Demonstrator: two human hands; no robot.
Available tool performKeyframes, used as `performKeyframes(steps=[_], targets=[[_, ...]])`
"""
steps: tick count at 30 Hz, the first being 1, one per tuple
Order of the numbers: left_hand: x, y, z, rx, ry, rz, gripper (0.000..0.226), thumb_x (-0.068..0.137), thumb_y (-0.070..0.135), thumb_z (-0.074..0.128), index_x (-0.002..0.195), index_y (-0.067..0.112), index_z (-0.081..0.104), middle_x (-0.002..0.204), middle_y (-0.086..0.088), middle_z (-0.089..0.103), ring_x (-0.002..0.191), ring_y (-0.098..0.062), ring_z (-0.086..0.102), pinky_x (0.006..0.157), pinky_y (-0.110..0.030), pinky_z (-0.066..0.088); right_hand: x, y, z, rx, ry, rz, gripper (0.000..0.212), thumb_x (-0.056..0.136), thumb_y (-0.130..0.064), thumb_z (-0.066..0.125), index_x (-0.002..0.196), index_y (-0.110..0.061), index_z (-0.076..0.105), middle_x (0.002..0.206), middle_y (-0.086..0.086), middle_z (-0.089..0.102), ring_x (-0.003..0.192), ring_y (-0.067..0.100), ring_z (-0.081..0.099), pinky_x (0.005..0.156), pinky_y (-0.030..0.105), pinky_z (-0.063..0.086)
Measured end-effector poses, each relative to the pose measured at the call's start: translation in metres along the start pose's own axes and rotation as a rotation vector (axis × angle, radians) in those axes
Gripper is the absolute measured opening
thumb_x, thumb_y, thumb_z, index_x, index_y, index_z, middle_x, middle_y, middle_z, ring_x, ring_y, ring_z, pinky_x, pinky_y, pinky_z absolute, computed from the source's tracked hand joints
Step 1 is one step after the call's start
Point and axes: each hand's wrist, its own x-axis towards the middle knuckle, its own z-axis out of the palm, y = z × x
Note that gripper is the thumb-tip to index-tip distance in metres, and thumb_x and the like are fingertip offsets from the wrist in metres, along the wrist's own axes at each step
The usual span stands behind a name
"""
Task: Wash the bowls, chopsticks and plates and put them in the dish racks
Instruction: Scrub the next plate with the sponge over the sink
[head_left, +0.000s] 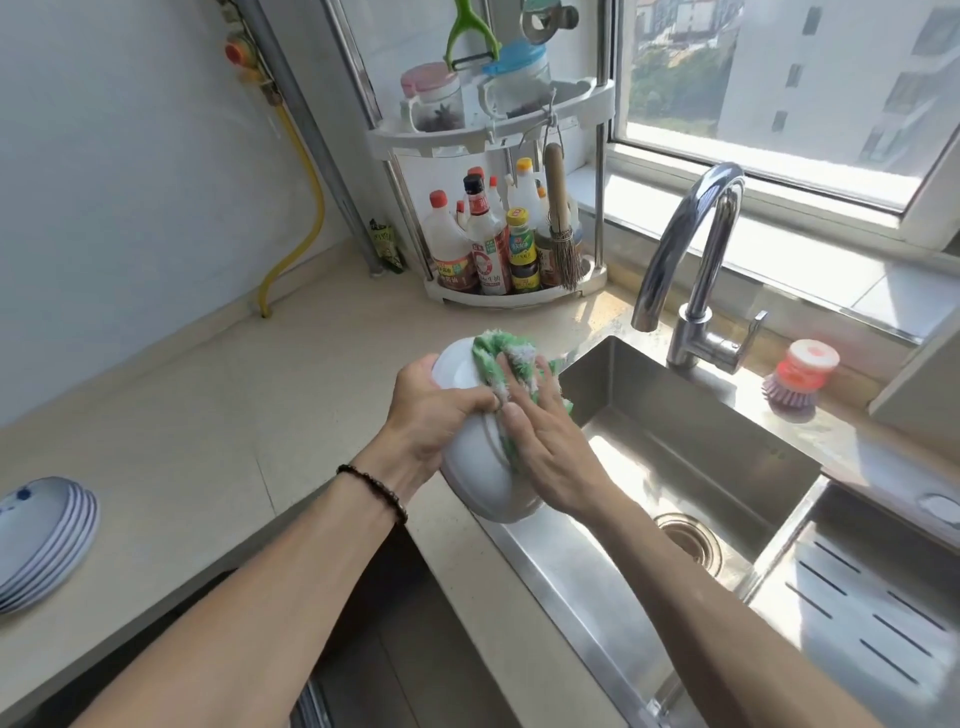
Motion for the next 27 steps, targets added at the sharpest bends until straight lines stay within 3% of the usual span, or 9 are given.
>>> performKeyframes(steps=[2, 6, 10, 14, 18, 22, 26, 27], targets=[[0.000, -0.001, -0.002, 0.026, 0.021, 0.000, 0.036, 0.070, -0.014, 0.074, 0.093, 0.012, 0.063, 0.096, -0.012, 0.070, 0.084, -0.026, 0.068, 0.067, -0.033, 0.056, 0.004, 0.004, -0.003, -0.009, -0.009, 0.082, 0.051, 0.105, -0.050, 0.011, 0.153, -0.043, -0.001, 0.166, -0.010, -0.009, 0.149, 0.005, -0.021, 0.125, 0.045, -0.008], [0.005, 0.003, -0.010, -0.045, 0.054, -0.018, 0.034, 0.071, -0.017, 0.071, 0.093, 0.008, 0.064, 0.093, -0.013, 0.071, 0.081, -0.028, 0.068, 0.064, -0.032, 0.056, -0.001, -0.008, 0.001, -0.051, -0.072, 0.024, 0.055, 0.101, -0.051, 0.009, 0.155, -0.041, 0.004, 0.162, -0.016, -0.012, 0.149, 0.005, -0.024, 0.122, 0.033, -0.014], [0.004, 0.003, -0.011, -0.026, 0.076, -0.014, 0.037, 0.071, -0.014, 0.073, 0.101, 0.005, 0.064, 0.099, -0.014, 0.071, 0.085, -0.027, 0.069, 0.067, -0.033, 0.058, 0.006, -0.010, -0.005, -0.002, -0.004, 0.146, 0.061, 0.095, -0.054, 0.007, 0.154, -0.040, 0.009, 0.167, -0.007, -0.001, 0.154, 0.014, -0.011, 0.124, 0.044, -0.008], [0.006, 0.002, -0.013, -0.108, 0.172, 0.009, 0.034, 0.069, -0.014, 0.073, 0.096, 0.006, 0.066, 0.095, -0.013, 0.072, 0.080, -0.026, 0.070, 0.064, -0.033, 0.058, -0.008, -0.031, 0.009, 0.094, -0.030, 0.074, 0.056, 0.104, -0.052, 0.019, 0.157, -0.036, 0.020, 0.166, -0.012, 0.005, 0.149, 0.000, -0.011, 0.122, 0.031, -0.006], [0.002, -0.006, -0.012, -0.128, 0.291, 0.042, 0.031, 0.070, -0.010, 0.074, 0.091, 0.012, 0.065, 0.092, -0.008, 0.071, 0.079, -0.023, 0.069, 0.063, -0.031, 0.058, -0.007, -0.027, 0.006, 0.068, 0.006, 0.107, 0.051, 0.108, -0.043, 0.022, 0.157, -0.028, 0.028, 0.168, -0.004, 0.008, 0.153, 0.009, -0.006, 0.126, 0.037, 0.002], [-0.001, -0.012, -0.013, -0.238, 0.417, 0.034, 0.033, 0.069, -0.007, 0.074, 0.097, 0.007, 0.064, 0.094, -0.011, 0.072, 0.079, -0.025, 0.071, 0.061, -0.031, 0.059, -0.019, -0.042, 0.031, 0.035, 0.054, 0.005, 0.050, 0.108, -0.042, 0.022, 0.154, -0.029, 0.036, 0.165, -0.003, 0.018, 0.153, 0.010, 0.002, 0.119, 0.021, -0.005], [-0.008, -0.015, -0.024, -0.214, 0.470, 0.047, 0.032, 0.069, -0.006, 0.075, 0.088, 0.014, 0.059, 0.091, -0.006, 0.069, 0.078, -0.024, 0.068, 0.067, -0.036, 0.060, -0.005, -0.027, 0.032, 0.133, 0.094, 0.122, 0.052, 0.108, -0.041, 0.019, 0.156, -0.026, 0.034, 0.164, 0.003, 0.019, 0.151, 0.021, 0.017, 0.125, 0.038, 0.015], [-0.009, -0.015, -0.028, -0.228, 0.494, 0.049, 0.032, 0.070, -0.006, 0.075, 0.088, 0.013, 0.058, 0.090, -0.006, 0.068, 0.077, -0.024, 0.068, 0.066, -0.035, 0.060, -0.003, -0.033, 0.038, 0.141, 0.114, 0.130, 0.057, 0.105, -0.046, 0.015, 0.156, -0.026, 0.034, 0.164, 0.004, 0.017, 0.151, 0.023, 0.015, 0.125, 0.041, 0.014]])
